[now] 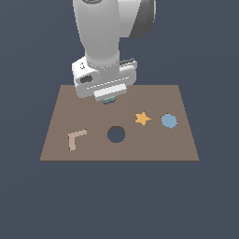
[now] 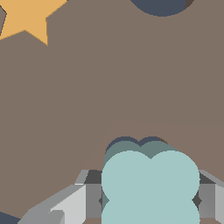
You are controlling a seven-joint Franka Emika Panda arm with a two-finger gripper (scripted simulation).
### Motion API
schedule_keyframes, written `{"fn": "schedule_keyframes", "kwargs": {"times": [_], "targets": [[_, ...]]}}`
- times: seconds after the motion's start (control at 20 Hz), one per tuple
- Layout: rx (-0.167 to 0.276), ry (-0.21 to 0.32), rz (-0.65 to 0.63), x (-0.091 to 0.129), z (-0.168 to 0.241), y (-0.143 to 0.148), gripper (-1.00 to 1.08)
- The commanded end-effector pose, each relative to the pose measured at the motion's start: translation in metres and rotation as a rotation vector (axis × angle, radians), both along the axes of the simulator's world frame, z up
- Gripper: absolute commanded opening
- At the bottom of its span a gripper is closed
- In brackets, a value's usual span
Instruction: Insert a designated object into the corresponding slot on a board.
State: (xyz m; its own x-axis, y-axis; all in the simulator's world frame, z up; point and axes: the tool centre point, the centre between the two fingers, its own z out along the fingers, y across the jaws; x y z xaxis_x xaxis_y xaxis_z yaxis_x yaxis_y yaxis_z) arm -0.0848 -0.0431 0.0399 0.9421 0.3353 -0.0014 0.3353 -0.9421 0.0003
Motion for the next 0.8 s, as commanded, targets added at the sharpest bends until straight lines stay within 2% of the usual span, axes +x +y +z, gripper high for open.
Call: {"fn": "schedule_keyframes", "kwargs": {"times": [0.0,0.25,0.3,0.75], "targets": [[0.0,0.0,0.0,0.0001,-0.0023,-0.0002,-1.0],[-0.001,0.0,-0.002,0.0004,-0.0094,-0.0006,-1.0],[-0.001,0.0,-0.002,0.0004,-0.0094,-0.0006,1.0],[-0.001,0.0,-0.002,0.0004,-0.0094,-0.0006,1.0]]}}
